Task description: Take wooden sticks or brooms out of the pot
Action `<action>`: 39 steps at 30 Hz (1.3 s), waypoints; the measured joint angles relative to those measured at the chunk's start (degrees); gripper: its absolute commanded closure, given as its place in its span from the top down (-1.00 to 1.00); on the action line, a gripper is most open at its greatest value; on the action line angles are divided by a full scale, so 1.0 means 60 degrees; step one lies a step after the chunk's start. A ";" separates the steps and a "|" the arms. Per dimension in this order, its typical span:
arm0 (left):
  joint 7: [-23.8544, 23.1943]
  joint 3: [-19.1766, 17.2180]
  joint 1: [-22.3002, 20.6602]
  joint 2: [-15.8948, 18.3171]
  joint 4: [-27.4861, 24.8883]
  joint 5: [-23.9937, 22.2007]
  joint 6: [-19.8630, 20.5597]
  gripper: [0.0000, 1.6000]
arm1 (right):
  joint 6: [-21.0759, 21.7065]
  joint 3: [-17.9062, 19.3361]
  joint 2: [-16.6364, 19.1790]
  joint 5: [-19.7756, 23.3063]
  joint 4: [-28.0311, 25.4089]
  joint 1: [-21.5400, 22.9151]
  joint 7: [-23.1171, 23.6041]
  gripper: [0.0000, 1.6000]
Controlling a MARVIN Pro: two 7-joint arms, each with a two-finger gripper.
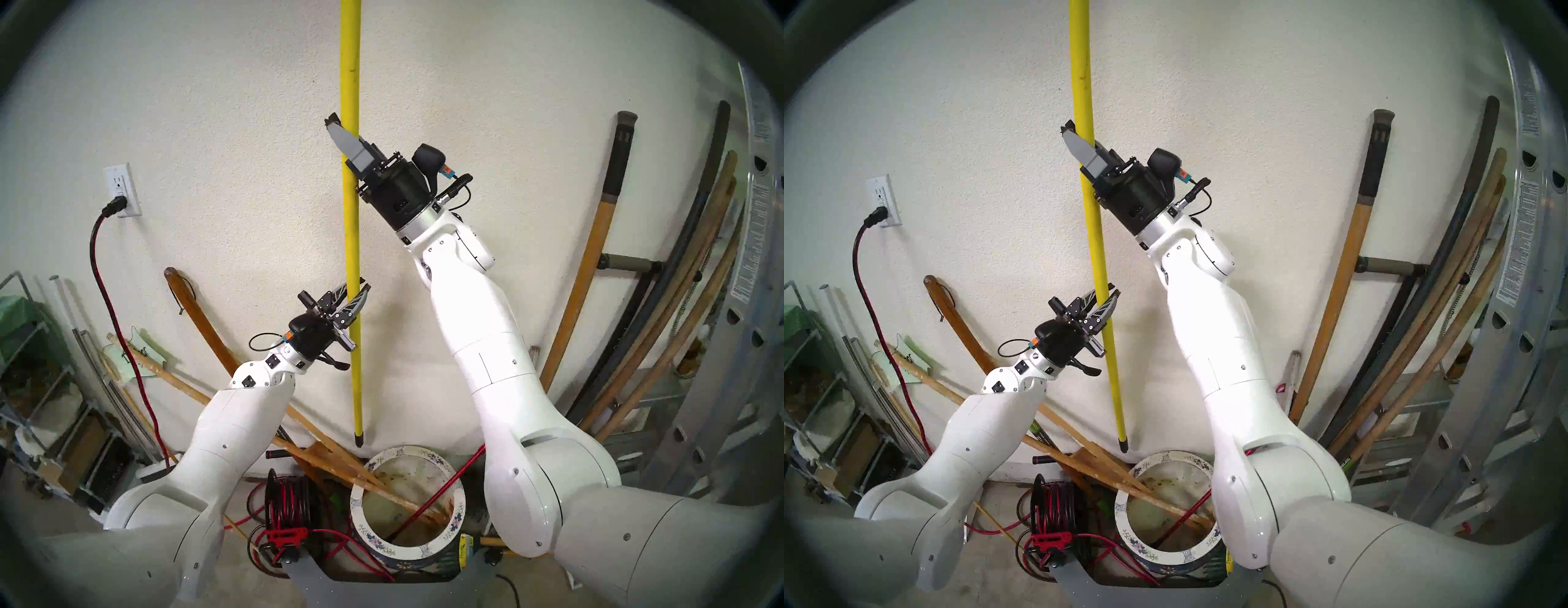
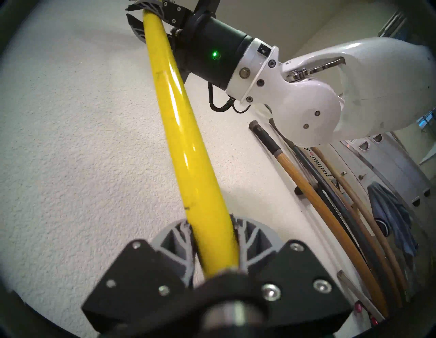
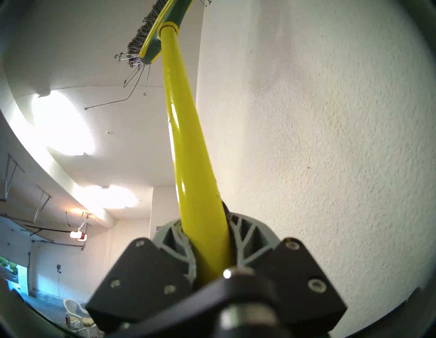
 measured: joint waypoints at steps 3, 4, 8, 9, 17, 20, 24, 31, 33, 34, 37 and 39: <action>-0.0054 0.0000 0.0171 0.0078 -0.0112 -0.0088 0.0054 -1.00 | 0.0021 -0.0053 -0.0030 0.0005 0.0011 -0.0088 -0.0052 -1.00; -0.0079 0.0000 0.0249 0.0108 -0.0166 -0.0129 0.0080 -1.00 | 0.0029 -0.0073 -0.0044 0.0005 0.0018 -0.0126 -0.0077 -1.00; -0.0157 -0.0013 0.0508 0.0229 -0.0358 -0.0263 0.0184 -1.00 | 0.0058 -0.0173 -0.0101 -0.0019 0.0034 -0.0248 -0.0142 -1.00; -0.0185 -0.0035 0.0553 0.0269 -0.0392 -0.0294 0.0209 -1.00 | 0.0063 -0.0216 -0.0129 -0.0029 0.0031 -0.0272 -0.0142 -1.00; -0.0346 -0.0144 0.0807 0.0630 -0.0685 -0.0449 0.0338 -1.00 | 0.0087 -0.0490 -0.0342 -0.0139 0.0027 -0.0368 -0.0197 -1.00; -0.0406 -0.0184 0.0893 0.0798 -0.0820 -0.0502 0.0390 -1.00 | 0.0090 -0.0599 -0.0447 -0.0190 0.0028 -0.0389 -0.0256 -1.00; -0.0465 -0.0236 0.0977 0.0992 -0.0996 -0.0547 0.0448 -1.00 | 0.0090 -0.0703 -0.0564 -0.0243 0.0027 -0.0394 -0.0321 -1.00; -0.0560 -0.0355 0.1050 0.1341 -0.1227 -0.0608 0.0531 -1.00 | 0.0090 -0.0849 -0.0780 -0.0322 0.0019 -0.0382 -0.0452 -1.00; -0.0577 -0.0378 0.1060 0.1402 -0.1264 -0.0621 0.0544 -1.00 | 0.0089 -0.0873 -0.0820 -0.0334 0.0018 -0.0379 -0.0477 -1.00; -0.0589 -0.0396 0.1071 0.1458 -0.1298 -0.0635 0.0562 -1.00 | 0.0089 -0.0895 -0.0857 -0.0345 0.0018 -0.0378 -0.0500 -1.00; -0.0635 -0.0444 0.1112 0.1602 -0.1412 -0.0667 0.0618 -1.00 | 0.0088 -0.0955 -0.0954 -0.0369 0.0017 -0.0372 -0.0555 -1.00; -0.0671 -0.0472 0.1138 0.1687 -0.1471 -0.0695 0.0656 -1.00 | 0.0088 -0.0996 -0.1013 -0.0394 0.0018 -0.0371 -0.0596 -1.00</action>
